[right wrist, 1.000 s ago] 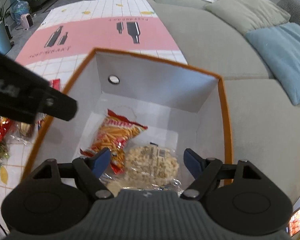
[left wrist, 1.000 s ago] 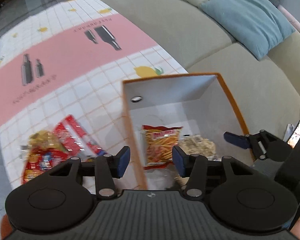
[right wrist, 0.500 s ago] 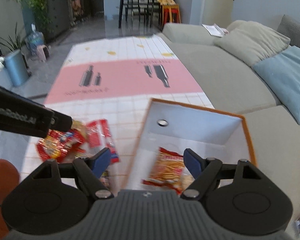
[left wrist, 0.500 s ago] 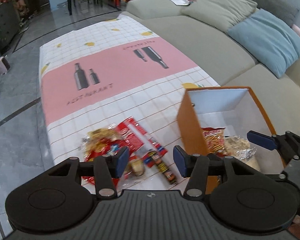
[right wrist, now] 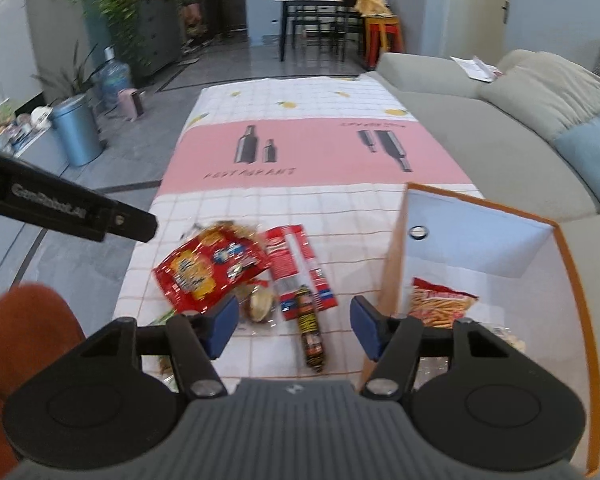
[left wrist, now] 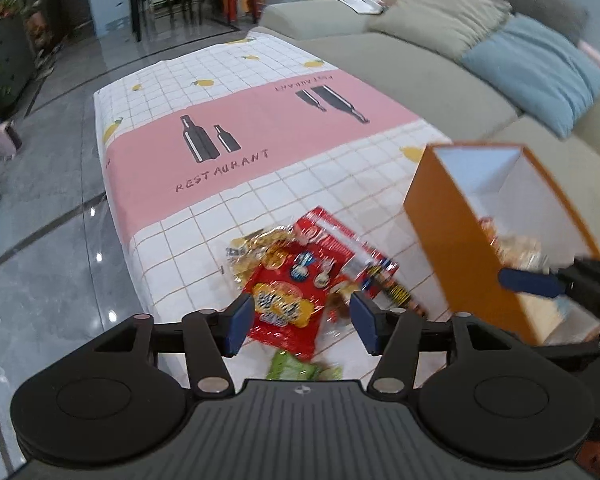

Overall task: Organize snacks
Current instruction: 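Move the right gripper to the dark sausage while the left gripper approaches the red chip bag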

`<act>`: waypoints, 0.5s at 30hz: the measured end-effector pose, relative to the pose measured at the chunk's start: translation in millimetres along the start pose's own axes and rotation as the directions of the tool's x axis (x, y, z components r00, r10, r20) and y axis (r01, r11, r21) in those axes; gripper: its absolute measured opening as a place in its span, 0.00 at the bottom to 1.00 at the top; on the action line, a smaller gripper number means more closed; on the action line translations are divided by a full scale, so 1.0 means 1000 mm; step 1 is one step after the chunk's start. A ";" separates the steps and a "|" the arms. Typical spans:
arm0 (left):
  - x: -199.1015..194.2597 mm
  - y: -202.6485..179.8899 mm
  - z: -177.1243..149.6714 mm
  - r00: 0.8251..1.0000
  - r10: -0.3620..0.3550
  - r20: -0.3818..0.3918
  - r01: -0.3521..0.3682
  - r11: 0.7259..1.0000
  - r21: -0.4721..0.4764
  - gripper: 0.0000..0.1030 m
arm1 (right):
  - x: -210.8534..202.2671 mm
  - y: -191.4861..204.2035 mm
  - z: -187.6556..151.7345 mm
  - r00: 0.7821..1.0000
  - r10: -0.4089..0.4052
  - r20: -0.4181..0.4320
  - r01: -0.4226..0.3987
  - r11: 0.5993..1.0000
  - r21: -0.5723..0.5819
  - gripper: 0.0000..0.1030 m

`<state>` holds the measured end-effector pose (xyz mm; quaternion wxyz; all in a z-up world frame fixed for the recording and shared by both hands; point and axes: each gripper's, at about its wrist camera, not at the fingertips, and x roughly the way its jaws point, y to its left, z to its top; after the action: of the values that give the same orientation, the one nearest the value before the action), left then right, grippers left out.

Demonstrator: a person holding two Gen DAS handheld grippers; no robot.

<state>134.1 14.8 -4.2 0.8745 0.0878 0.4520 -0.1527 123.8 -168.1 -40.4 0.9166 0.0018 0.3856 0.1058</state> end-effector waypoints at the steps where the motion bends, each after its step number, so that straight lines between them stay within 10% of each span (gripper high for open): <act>1: 0.004 0.001 -0.003 1.000 0.004 -0.004 -0.004 1.000 0.018 0.67 | 0.004 0.004 -0.001 1.000 0.005 -0.008 -0.005 1.000 -0.008 0.57; 15: 0.070 0.012 -0.015 0.999 -0.033 0.018 0.027 0.966 0.257 0.71 | 0.100 0.015 0.002 0.986 -0.044 -0.164 0.025 0.993 -0.113 0.57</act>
<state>165.2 17.6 -69.7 0.8582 0.1917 0.4202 -0.2239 190.4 -133.4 -107.7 0.8817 -0.0646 0.4540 0.1110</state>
